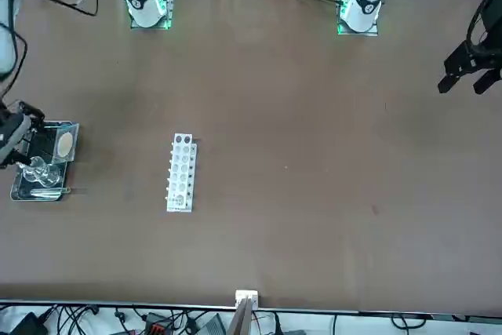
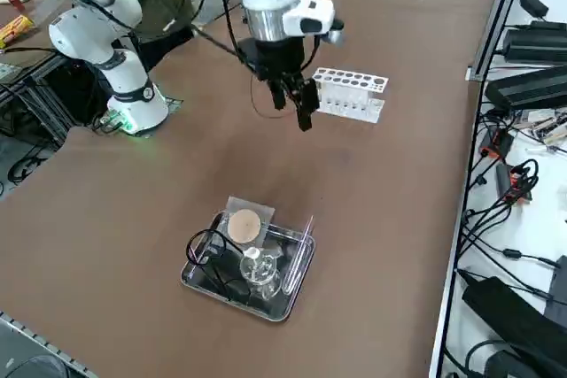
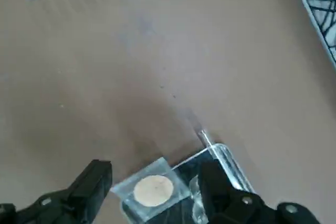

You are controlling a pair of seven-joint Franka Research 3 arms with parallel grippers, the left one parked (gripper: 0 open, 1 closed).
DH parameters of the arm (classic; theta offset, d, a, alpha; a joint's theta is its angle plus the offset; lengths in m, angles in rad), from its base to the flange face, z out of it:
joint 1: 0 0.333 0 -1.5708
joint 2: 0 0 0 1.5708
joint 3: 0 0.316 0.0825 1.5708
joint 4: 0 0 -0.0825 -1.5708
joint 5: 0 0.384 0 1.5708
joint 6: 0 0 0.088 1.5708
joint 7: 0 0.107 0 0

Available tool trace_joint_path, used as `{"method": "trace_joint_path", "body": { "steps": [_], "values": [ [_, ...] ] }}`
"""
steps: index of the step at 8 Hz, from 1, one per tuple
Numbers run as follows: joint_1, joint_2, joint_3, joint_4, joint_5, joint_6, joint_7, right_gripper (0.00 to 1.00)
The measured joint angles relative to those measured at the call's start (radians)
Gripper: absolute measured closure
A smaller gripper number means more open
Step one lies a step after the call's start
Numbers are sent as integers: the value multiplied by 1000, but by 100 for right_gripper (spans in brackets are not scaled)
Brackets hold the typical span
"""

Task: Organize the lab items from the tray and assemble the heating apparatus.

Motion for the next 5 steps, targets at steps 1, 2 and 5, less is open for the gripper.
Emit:
{"method": "trace_joint_path", "body": {
  "steps": [1, 2, 5],
  "values": [
    [-2, 23, 0, 0, 0, 21, -75, 0],
    [-8, 46, 0, 1, 0, 33, -152, 0],
    [-43, 126, 0, 31, 36, 46, -361, 0]
  ]
}}
